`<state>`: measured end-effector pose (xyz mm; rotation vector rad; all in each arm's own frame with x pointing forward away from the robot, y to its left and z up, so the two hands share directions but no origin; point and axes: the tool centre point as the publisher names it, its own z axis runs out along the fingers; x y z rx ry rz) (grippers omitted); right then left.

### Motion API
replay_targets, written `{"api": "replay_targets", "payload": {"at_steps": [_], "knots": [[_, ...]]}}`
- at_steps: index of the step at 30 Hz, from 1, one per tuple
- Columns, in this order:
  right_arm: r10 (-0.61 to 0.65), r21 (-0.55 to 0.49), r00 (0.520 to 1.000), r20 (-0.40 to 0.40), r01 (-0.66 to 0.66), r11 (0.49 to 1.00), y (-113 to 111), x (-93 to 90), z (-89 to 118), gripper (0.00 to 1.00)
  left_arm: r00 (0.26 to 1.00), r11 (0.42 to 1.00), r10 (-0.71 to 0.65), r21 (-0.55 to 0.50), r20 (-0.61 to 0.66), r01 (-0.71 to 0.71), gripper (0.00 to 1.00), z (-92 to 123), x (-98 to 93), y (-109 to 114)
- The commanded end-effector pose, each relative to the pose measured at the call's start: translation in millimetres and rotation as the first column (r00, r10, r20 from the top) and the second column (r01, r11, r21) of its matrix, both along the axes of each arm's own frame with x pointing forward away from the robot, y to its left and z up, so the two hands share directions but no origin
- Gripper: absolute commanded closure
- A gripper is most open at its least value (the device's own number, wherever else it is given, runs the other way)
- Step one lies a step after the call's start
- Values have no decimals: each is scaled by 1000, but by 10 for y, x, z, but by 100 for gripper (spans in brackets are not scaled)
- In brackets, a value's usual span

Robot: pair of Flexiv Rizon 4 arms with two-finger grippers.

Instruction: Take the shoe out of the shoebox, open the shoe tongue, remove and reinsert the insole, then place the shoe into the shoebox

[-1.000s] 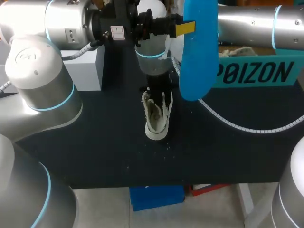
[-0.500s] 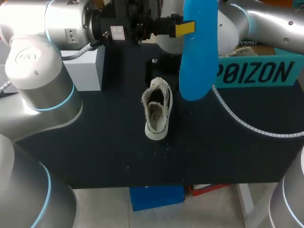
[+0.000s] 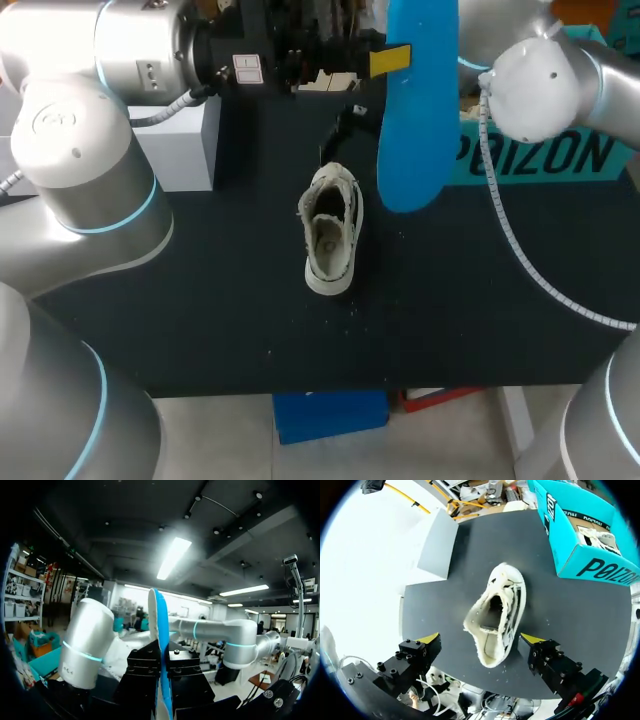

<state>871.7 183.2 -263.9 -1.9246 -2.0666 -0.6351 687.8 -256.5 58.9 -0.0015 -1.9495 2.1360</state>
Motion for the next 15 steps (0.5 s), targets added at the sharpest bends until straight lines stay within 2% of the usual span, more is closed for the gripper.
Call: {"api": "replay_targets", "payload": {"at_steps": [1, 2, 3, 5, 7, 9, 11, 15], "knots": [[38, 283, 999, 4, -37, 958, -57, -40, -46, 0, 1000, 1000, 3, -1, 0, -3, 100, -5, -3, -16], [38, 283, 999, 4, -37, 958, -57, -40, -46, 0, 1000, 1000, 3, -1, 0, -3, 100, -5, -3, -16], [15, 387, 999, -39, 1, 922, -116, -46, -33, 0, 1000, 1000, 3, -1, 0, -3, 100, -5, -3, -16], [-7, 503, 998, -68, 40, 863, -194, -40, 7, 0, 1000, 1000, 3, -1, 0, -3, 100, -5, -3, -16], [-24, 644, 993, -111, 90, 760, -235, -39, 51, 0, 1000, 1000, 3, -1, 0, -3, 100, -5, -3, -16], [-40, 657, 995, -96, 93, 748, -255, -25, 77, 0, 1000, 1000, 3, -1, 0, -3, 100, -5, -3, -16], [-50, 719, 993, -109, 113, 686, -274, -25, 105, 0, 1000, 1000, 3, -1, 0, -3, 100, -5, -3, -16], [-67, 778, 994, -91, 113, 618, -322, -13, 160, 0, 1000, 1000, 3, -1, 0, -3, 100, -5, -3, -16]]}}
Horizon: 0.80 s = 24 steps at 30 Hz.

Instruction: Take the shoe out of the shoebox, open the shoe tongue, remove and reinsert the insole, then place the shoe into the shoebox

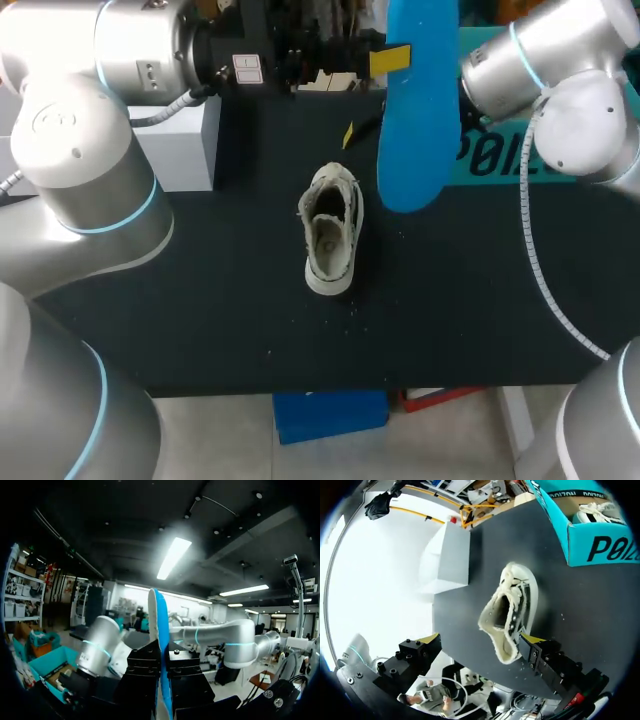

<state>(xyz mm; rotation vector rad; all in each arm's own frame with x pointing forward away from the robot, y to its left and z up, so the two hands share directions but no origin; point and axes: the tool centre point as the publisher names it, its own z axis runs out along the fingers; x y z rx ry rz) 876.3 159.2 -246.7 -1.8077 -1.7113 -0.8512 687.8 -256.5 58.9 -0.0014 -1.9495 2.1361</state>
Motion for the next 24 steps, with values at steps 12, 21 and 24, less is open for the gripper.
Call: {"api": "replay_targets", "payload": {"at_steps": [12, 21, 24], "knots": [[-93, 600, 981, 168, -27, 799, -111, -88, 113, 0, 983, 996, 36, 68, 180, -49, 100, -45, 10, -47], [-93, 600, 981, 168, -27, 799, -111, -88, 113, 0, 675, 925, 118, 166, 729, -341, 100, -512, 87, -105], [-93, 600, 981, 168, -27, 799, -111, -88, 113, 0, 675, 925, 118, 166, 729, -341, 100, -512, 87, -105]]}}
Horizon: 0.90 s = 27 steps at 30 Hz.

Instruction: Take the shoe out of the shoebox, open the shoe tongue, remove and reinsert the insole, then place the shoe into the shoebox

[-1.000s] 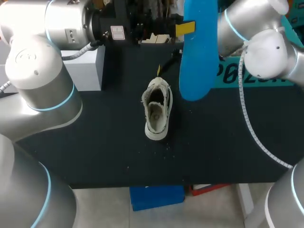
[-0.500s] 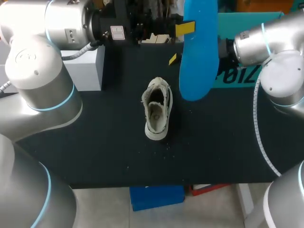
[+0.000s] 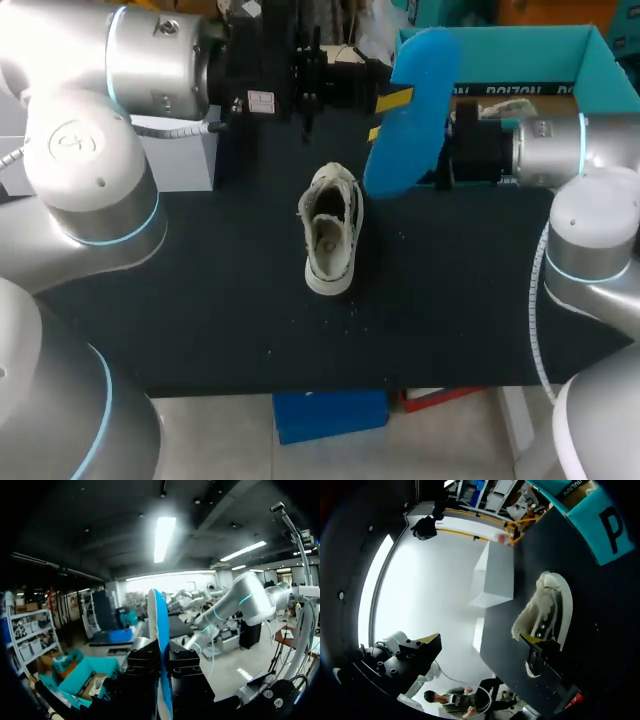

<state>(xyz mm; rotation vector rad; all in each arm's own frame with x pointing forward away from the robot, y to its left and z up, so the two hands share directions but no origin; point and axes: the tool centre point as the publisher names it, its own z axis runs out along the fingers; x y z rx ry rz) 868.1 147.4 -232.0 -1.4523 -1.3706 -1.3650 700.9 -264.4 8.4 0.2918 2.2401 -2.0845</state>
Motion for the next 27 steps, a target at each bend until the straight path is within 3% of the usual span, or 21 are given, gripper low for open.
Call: {"api": "replay_targets", "payload": {"at_steps": [1, 15, 16, 20, 22, 27], "knots": [[15, 116, 1000, 26, -18, 993, 7, -6, -34, 0, 896, 975, 130, 111, 424, -193, 100, -7, -44, -26], [15, 116, 1000, 26, -18, 993, 7, -6, -34, 0, 896, 975, 130, 111, 424, -193, 100, -7, -44, -26], [15, 116, 1000, 26, -18, 993, 7, -6, -34, 0, 866, 966, 140, 125, 480, -226, 100, -85, -105, -43], [15, 116, 1000, 26, -18, 993, 7, -6, -34, 0, 806, 983, 141, 17, 575, -184, 100, -511, -268, -14], [15, 116, 1000, 26, -18, 993, 7, -6, -34, 0, 772, 981, 128, 33, 623, -190, 100, -666, -296, -8], [15, 116, 1000, 26, -18, 993, 7, -6, -34, 0, 712, 998, 50, -2, 701, -69, 100, -1026, -433, 18]]}}
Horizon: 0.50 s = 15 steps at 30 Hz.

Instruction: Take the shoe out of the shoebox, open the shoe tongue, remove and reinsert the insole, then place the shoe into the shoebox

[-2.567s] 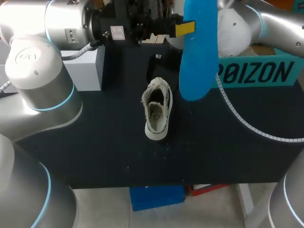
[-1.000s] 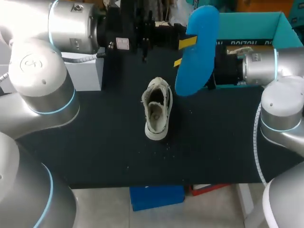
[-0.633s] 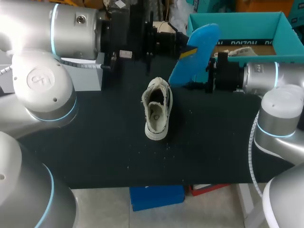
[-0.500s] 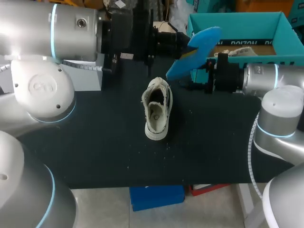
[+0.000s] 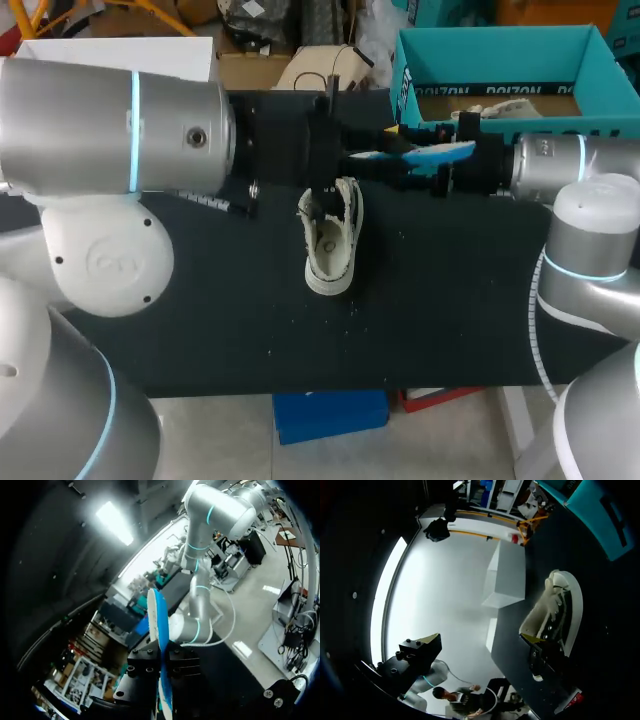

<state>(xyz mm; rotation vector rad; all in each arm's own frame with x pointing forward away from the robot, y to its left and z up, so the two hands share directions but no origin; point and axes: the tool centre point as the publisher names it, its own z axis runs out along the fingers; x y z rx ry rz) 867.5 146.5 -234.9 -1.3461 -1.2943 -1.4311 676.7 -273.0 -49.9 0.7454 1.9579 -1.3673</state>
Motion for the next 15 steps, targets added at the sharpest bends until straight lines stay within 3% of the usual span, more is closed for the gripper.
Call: {"api": "replay_targets", "payload": {"at_steps": [1, 15], "knots": [[-3, 0, 1000, 0, 3, 1000, 16, 0, -5, 0, 990, 981, -117, -144, 77, 127, 100, -443, -191, 105], [-3, 0, 1000, 0, 3, 1000, 16, 0, -5, 0, 988, 978, -135, -152, 80, 146, 100, -498, -216, 86]]}}
